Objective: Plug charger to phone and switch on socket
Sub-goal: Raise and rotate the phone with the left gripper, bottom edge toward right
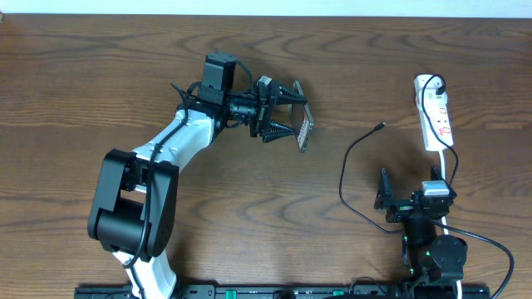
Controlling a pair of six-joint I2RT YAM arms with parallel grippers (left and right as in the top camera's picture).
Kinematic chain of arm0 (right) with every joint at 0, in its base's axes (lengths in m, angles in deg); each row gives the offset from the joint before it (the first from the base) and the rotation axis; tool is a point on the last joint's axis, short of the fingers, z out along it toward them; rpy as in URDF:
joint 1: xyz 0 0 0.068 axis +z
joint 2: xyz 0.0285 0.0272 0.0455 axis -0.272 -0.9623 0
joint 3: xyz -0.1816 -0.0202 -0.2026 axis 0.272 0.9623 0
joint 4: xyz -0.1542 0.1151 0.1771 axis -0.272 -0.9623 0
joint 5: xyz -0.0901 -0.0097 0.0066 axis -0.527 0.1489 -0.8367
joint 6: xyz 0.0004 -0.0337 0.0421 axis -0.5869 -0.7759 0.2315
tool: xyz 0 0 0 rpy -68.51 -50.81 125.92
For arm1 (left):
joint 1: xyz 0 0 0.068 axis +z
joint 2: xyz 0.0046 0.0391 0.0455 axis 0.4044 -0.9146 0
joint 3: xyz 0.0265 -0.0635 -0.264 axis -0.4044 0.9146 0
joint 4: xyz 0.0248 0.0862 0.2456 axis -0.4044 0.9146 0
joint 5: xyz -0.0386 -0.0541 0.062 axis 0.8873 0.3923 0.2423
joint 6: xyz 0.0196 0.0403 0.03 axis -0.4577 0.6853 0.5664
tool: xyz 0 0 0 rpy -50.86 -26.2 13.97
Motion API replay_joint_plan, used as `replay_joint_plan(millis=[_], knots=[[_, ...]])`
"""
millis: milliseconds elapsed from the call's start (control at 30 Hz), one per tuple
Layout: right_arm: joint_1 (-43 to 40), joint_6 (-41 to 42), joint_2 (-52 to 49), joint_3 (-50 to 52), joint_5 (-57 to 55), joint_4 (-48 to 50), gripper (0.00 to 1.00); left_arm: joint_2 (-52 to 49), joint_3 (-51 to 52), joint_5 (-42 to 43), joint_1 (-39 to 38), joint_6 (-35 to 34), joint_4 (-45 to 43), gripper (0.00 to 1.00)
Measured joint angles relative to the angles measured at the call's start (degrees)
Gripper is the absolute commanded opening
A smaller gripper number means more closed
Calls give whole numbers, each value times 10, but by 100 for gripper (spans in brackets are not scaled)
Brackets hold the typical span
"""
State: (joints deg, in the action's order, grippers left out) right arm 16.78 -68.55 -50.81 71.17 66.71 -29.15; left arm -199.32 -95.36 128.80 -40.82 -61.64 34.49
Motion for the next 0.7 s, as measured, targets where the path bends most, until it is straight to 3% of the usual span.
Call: replay_joint_plan(millis=[300, 700], knots=[[0, 0, 0, 0, 0, 0, 99, 0, 0, 2, -1, 12, 0, 54], [0, 0, 0, 0, 0, 0, 99, 0, 0, 2, -5, 107, 0, 54]])
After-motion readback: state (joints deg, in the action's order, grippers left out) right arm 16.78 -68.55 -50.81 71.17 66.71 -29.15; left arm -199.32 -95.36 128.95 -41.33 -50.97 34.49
